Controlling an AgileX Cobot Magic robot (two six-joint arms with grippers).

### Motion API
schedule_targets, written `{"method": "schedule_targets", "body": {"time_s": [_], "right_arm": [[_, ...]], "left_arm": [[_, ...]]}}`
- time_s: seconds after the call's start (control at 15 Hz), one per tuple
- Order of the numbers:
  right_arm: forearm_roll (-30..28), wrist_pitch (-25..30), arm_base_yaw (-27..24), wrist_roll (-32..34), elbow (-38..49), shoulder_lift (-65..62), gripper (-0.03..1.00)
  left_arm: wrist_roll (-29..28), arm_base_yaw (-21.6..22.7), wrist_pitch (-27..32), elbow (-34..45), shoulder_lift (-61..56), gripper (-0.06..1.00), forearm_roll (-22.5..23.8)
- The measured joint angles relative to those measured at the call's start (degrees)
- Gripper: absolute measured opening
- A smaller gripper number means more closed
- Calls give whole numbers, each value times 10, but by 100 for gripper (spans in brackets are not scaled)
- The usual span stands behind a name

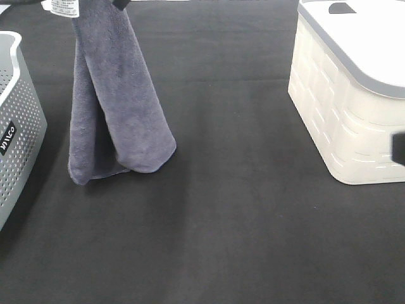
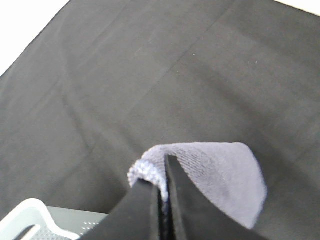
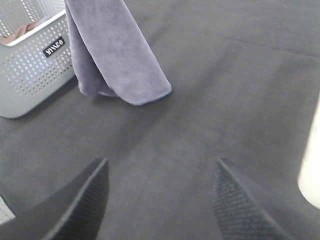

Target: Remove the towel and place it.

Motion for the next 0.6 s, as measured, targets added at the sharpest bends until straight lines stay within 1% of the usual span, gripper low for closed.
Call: {"method": "schedule_targets", "body": {"time_s": [0.13, 0.2, 0.27, 0.33, 0.4, 0.47, 0.53, 0.6], "right_arm": [[34, -24, 0, -38, 0, 41, 61], [41, -30, 0, -46, 0, 52, 61], [60, -54, 0, -79, 0, 91, 61], [60, -54, 0, -79, 0, 91, 61], [74, -77, 0, -105, 0, 129, 60], [78, -88, 5, -111, 0, 144, 60], [79, -105, 23, -112, 0, 159, 60], [79, -129, 55, -112, 0, 171, 60]], "left_arm": [[23, 0, 0, -1, 3, 0, -1], [28, -2, -1, -1, 5, 0, 0], [36, -22, 2, -13, 28, 0, 1], [36, -22, 2, -13, 28, 0, 1], [36, -53, 27, -57, 70, 0, 2], [36, -64, 48, -90, 99, 0, 3], [36, -69, 78, -121, 126, 0, 6], [37, -72, 107, -144, 147, 0, 6]]}}
